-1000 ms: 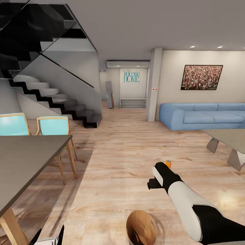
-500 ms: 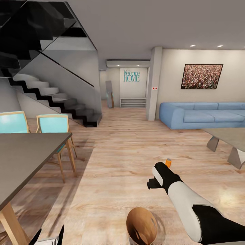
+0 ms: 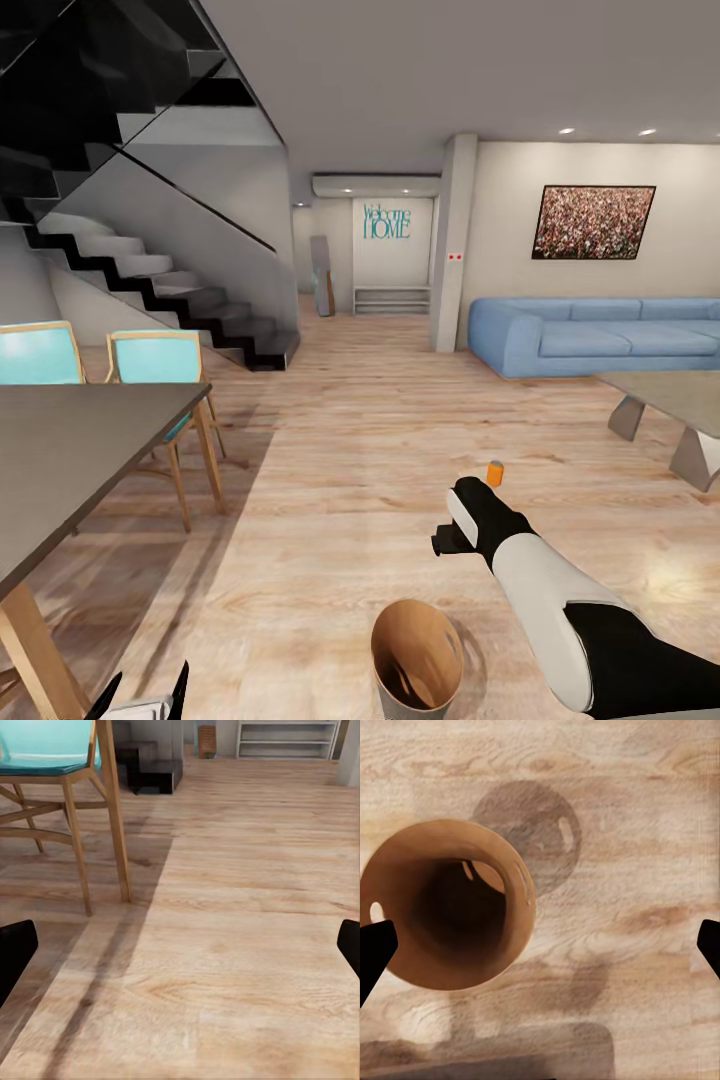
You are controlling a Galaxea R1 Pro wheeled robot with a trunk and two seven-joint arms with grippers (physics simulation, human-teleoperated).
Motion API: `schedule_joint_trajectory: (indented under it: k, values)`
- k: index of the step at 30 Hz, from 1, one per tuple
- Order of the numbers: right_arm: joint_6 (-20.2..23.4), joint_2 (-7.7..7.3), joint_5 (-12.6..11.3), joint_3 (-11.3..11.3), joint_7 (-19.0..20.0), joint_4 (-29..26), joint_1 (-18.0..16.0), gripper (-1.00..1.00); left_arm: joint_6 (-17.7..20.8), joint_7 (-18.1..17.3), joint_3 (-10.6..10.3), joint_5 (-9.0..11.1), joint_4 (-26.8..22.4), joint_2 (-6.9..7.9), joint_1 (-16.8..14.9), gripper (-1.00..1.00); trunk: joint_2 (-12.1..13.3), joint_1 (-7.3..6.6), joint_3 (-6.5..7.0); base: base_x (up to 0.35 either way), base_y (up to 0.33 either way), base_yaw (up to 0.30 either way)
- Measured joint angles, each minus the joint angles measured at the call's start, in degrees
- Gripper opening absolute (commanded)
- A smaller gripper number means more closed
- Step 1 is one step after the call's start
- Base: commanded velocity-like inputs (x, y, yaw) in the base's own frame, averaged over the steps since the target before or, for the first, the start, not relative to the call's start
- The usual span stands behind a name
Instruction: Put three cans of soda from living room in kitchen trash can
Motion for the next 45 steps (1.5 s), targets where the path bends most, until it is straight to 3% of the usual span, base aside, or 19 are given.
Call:
schedule_joint_trajectory:
  k: [37,45]
  values:
    - [-0.2,0.02,-0.1,0.0,0.1,0.1,0.1,1.0,-0.1,0.0,0.0,0.1,0.0,0.03,0.0,1.0,-14.8,8.13,-6.64,0.0,0.0,0.0]
    - [-1.8,0.01,-0.1,0.0,0.0,0.1,0.1,1.0,-0.1,0.0,0.0,0.2,0.0,0.06,0.0,1.0,-14.9,8.13,-6.65,0.0,0.0,0.0]
